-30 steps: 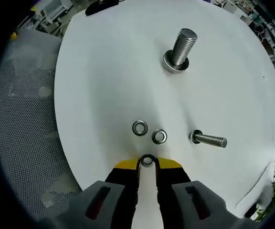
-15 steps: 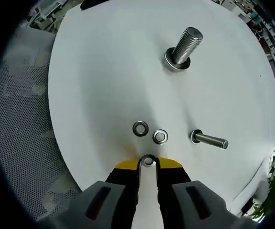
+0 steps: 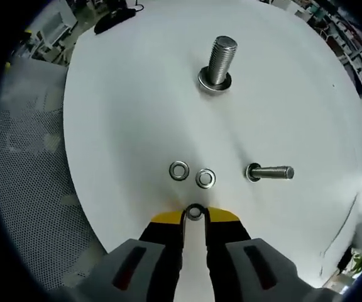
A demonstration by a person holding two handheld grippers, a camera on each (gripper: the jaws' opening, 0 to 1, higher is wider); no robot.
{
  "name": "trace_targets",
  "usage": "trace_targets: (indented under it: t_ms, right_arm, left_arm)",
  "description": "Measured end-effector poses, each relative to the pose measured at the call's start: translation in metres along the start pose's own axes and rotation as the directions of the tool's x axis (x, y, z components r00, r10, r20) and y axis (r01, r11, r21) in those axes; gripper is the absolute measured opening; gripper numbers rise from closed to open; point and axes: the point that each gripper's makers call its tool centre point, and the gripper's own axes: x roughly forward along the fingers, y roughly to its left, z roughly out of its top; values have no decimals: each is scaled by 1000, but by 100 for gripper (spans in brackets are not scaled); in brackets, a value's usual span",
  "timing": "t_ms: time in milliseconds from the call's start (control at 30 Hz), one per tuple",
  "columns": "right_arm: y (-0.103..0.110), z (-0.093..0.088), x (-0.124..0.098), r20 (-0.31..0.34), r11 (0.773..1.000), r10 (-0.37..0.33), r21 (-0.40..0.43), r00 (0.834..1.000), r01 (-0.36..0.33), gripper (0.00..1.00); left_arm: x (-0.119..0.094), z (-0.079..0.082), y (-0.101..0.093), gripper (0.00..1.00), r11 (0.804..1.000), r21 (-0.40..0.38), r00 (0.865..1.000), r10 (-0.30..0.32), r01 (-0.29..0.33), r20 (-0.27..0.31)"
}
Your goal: Place the washer onto the threaded stud by aligning its center hole with the stud, sliding it down to the base, and recovering from edge contact or off-axis alignment until the washer reaches the visible bottom stop.
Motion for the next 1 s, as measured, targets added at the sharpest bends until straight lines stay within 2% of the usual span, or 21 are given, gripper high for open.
trace_targets:
  t_ms: [400, 567, 667, 800, 1000]
  right_arm:
    - [5, -4, -4, 25, 1000, -7, -2, 1000, 7, 14]
    - [-11, -2, 6, 86, 996, 7, 90, 996, -15, 14]
    - [-14, -10, 5, 82, 995, 2, 99, 997, -10, 14]
    - [-21, -13, -3, 102, 993, -14, 118, 995, 2, 14]
    - [-29, 0, -27, 169, 988, -34, 154, 985, 7, 14]
  left_arm:
    - [-1, 0, 0, 24, 1000, -1, 1000, 4, -4, 0]
    - [-1, 0, 1, 24, 1000, -2, 1000, 7, -7, 0]
    - [-1, 0, 0, 24, 1000, 2, 1000, 10, -10, 1]
    - [0, -3, 0, 24, 1000, 8, 1000, 9, -9, -14]
    - [1, -4, 1, 24, 1000, 10, 1000, 13, -12, -21]
